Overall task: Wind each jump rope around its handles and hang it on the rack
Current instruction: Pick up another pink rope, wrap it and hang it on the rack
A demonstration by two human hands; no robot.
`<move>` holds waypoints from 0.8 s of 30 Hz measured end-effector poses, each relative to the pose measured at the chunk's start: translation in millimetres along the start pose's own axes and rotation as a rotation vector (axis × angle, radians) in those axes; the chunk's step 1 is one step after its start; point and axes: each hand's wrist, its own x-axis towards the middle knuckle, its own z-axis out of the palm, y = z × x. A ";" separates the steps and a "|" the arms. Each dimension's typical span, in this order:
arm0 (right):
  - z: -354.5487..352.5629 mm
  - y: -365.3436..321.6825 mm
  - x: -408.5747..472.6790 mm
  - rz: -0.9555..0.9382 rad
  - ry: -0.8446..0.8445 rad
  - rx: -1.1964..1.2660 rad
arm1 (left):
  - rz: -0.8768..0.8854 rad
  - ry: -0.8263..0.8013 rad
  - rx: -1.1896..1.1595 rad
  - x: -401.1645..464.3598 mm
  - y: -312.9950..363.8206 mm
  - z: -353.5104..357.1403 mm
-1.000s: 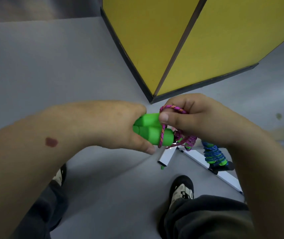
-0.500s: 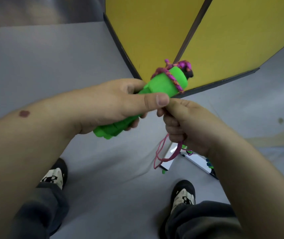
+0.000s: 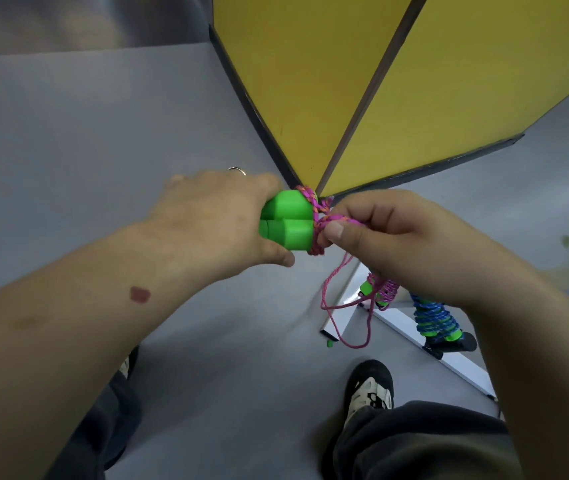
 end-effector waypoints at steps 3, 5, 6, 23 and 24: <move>-4.1 10.1 4.4 -0.013 0.113 0.044 | 0.167 -0.094 0.028 -1.7 4.0 -2.7; -3.9 16.1 6.2 0.000 0.168 0.126 | 0.236 -0.189 -0.023 -3.8 6.0 -4.8; -2.8 19.4 7.4 0.026 0.193 0.197 | 0.243 -0.228 -0.079 -5.0 6.2 -6.2; 9.4 -1.2 4.9 0.112 -0.006 -0.088 | -0.028 0.020 -0.171 3.3 -4.6 -0.9; 5.4 -1.5 3.4 0.064 0.009 -0.057 | -0.009 0.001 -0.147 2.6 -2.8 -0.7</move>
